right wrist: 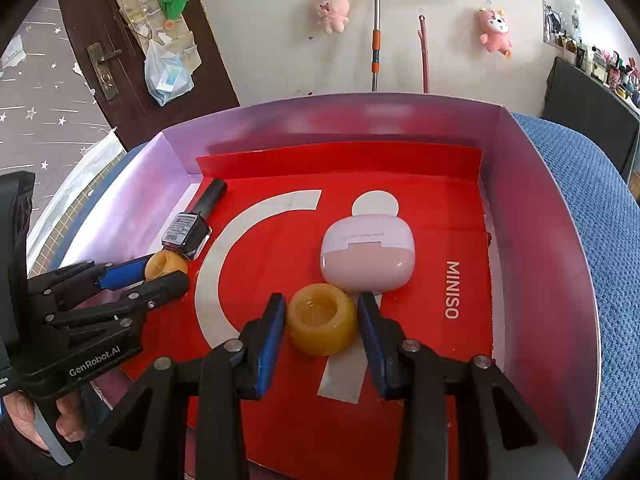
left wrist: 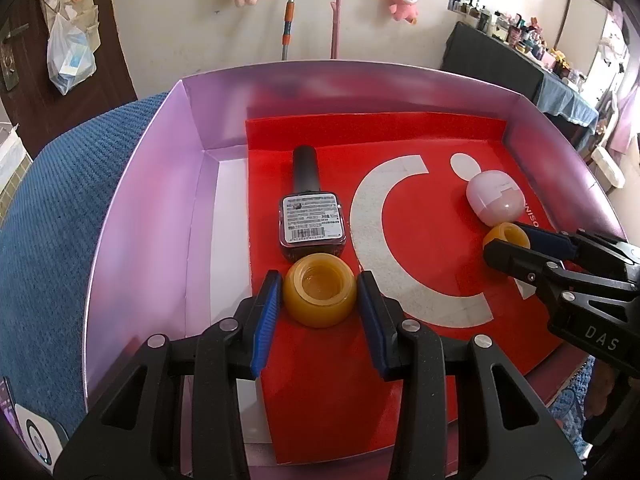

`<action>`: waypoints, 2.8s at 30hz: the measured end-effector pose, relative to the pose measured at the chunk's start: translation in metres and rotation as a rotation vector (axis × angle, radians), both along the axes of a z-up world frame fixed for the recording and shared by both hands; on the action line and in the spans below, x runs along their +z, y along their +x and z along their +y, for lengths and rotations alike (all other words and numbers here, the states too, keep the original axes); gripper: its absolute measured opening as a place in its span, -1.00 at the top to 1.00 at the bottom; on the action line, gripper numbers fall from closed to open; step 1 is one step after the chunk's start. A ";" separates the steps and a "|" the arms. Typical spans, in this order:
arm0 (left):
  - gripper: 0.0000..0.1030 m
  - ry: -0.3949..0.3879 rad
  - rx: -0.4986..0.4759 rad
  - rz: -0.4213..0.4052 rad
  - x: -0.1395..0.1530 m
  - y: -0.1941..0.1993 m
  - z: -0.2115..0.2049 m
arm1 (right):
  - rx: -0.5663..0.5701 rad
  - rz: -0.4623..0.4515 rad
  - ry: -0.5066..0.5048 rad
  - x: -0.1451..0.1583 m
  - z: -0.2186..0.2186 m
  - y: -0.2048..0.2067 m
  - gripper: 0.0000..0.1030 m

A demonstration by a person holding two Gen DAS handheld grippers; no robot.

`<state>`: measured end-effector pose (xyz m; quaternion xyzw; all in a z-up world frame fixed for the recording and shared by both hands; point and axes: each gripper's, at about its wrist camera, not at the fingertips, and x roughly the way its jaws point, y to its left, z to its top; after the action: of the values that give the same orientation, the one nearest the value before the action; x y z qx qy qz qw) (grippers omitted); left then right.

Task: Organize rigid objects
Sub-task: 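Lower both items onto the red sheet and open both grippers, then withdraw both open grippers out of the box toward the remaining items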

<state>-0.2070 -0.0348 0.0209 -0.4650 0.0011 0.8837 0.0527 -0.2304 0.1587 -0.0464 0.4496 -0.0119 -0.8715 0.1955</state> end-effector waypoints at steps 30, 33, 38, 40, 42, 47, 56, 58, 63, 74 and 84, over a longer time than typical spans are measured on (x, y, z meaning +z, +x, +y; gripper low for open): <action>-0.17 0.018 -0.008 0.044 0.010 0.009 0.001 | -0.007 0.053 -0.015 0.016 0.007 0.016 -0.21; -0.22 0.020 -0.013 0.054 0.013 0.012 0.002 | -0.007 0.070 -0.020 0.022 0.009 0.020 -0.25; -0.32 0.008 -0.021 0.078 0.019 0.019 0.007 | -0.007 0.100 -0.035 0.031 0.011 0.028 -0.42; -0.33 0.007 -0.021 0.085 0.021 0.021 0.007 | -0.005 0.113 -0.039 0.035 0.011 0.032 -0.45; -0.33 0.013 -0.020 0.089 0.023 0.024 0.006 | -0.005 0.129 -0.045 0.039 0.012 0.037 -0.50; -0.34 0.025 -0.015 0.103 0.027 0.030 0.004 | -0.004 0.154 -0.069 0.047 0.014 0.045 -0.62; -0.61 0.004 -0.005 0.137 0.035 0.044 0.006 | -0.011 0.183 -0.079 0.056 0.015 0.060 -0.77; -0.79 0.005 0.001 0.149 0.038 0.048 0.005 | -0.013 0.186 -0.086 0.057 0.016 0.062 -0.84; -0.79 0.019 0.017 0.162 0.042 0.053 -0.001 | -0.011 0.199 -0.094 0.059 0.018 0.068 -0.96; -1.00 0.053 0.034 0.185 0.045 0.065 -0.009 | -0.018 0.237 -0.112 0.064 0.020 0.084 -1.00; -1.00 0.062 0.042 0.202 0.048 0.077 -0.012 | -0.023 0.304 -0.136 0.071 0.023 0.103 -1.00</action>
<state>-0.1300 -0.0467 0.0693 -0.3715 -0.0309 0.9267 0.0482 -0.1276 0.1818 0.0247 0.2983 -0.0462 -0.9287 0.2152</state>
